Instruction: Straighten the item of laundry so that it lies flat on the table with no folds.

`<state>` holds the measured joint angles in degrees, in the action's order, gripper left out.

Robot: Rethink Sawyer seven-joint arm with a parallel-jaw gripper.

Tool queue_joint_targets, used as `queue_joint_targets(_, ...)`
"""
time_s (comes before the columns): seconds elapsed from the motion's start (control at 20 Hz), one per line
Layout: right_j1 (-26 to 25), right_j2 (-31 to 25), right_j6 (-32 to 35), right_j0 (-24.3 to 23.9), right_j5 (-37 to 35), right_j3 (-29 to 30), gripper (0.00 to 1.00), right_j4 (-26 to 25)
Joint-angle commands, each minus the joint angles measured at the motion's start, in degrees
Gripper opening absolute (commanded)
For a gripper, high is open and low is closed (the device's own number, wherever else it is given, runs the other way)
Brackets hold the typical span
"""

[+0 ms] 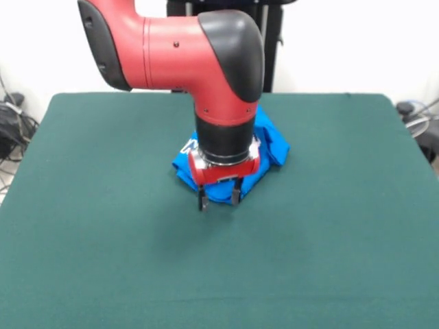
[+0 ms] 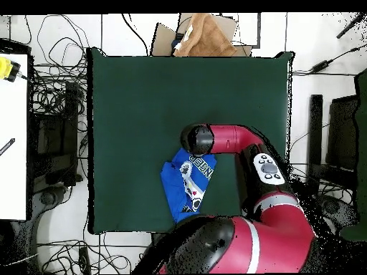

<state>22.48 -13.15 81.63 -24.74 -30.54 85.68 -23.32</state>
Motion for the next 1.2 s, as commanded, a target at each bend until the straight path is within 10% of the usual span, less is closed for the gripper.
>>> queue_joint_targets(0.05,0.14,1.01,3.95,-0.70,-5.22,8.53,1.00,-0.12)
queue_joint_targets(1.2,-5.98,-1.49,2.17,-2.63,0.52,7.37,1.00,-2.67)
